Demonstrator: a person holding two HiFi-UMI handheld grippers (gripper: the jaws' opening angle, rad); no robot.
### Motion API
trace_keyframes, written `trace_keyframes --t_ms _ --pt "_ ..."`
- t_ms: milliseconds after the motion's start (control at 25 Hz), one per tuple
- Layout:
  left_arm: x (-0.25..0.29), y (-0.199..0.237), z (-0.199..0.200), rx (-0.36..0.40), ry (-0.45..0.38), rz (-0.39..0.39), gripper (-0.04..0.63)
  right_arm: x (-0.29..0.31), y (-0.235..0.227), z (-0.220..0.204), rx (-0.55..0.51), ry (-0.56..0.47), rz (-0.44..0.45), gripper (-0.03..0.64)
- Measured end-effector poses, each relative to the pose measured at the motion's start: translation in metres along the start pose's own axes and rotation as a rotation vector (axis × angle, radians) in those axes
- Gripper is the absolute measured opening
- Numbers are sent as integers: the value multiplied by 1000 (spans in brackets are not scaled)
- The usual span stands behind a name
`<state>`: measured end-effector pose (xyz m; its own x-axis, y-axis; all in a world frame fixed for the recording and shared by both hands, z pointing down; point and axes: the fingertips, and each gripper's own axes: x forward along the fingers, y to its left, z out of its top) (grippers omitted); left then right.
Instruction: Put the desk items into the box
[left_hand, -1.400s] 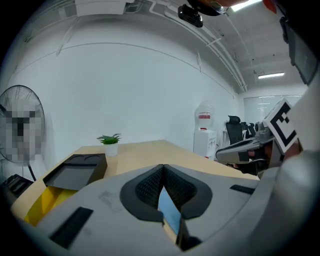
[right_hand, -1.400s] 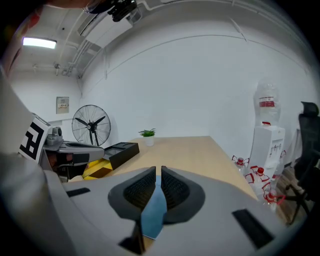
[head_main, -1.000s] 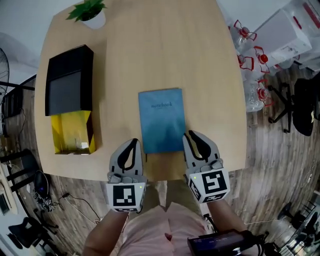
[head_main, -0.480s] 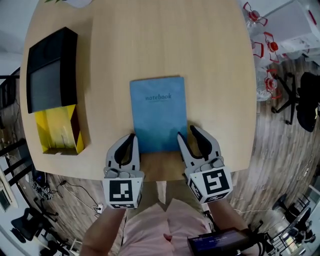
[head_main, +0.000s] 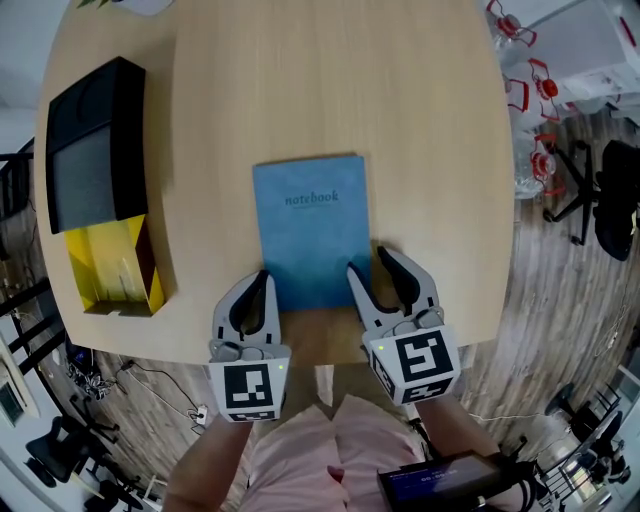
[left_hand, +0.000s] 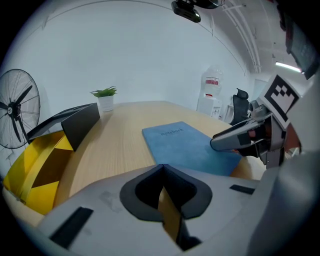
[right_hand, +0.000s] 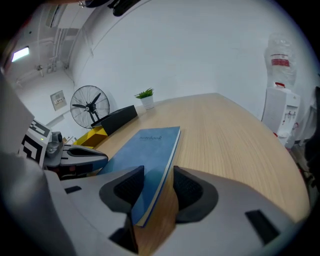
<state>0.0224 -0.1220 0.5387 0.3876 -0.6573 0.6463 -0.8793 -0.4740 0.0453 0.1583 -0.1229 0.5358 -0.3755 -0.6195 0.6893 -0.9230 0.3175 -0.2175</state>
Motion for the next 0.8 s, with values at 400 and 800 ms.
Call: trace_keyframes --t_ms 400,800 --pt "0 -2 1 11 -6 -3 9 7 4 0 81 61 15 208" --pt "1 0 0 -1 4 -19 9 9 9 0 154 47 26 207"
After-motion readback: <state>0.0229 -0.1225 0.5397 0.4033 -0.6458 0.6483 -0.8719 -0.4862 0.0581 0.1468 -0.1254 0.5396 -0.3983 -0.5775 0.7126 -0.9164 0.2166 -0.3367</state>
